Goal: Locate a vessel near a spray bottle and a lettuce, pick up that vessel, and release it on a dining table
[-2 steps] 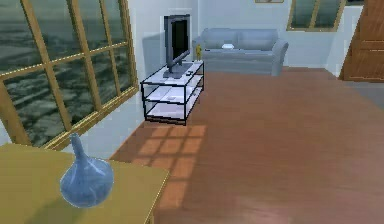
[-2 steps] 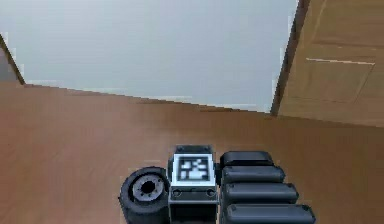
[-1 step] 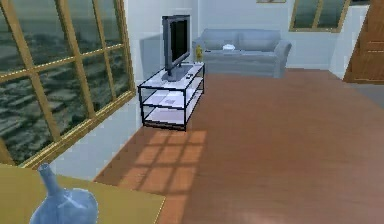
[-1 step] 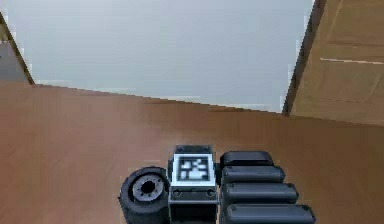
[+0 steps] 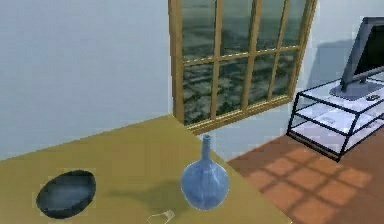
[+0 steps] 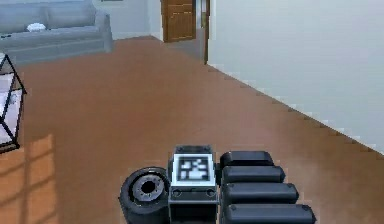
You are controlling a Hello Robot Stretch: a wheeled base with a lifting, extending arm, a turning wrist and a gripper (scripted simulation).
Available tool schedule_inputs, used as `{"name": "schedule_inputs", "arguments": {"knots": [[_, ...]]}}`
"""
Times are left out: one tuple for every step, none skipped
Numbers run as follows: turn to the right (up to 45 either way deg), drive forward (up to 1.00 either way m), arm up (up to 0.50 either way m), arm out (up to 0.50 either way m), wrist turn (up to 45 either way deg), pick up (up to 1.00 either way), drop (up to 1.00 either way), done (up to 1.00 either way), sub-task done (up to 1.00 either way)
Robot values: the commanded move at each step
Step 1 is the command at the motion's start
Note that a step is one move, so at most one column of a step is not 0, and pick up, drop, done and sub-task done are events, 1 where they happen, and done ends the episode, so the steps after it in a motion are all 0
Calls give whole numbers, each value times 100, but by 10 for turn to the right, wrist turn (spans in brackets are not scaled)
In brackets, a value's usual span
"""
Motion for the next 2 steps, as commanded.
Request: {"name": "schedule_inputs", "arguments": {"knots": [[-450, 0, 0, 0, 0, 0, 0, 0, 0], [-450, 0, 0, 0, 0, 0, 0, 0, 0]]}}
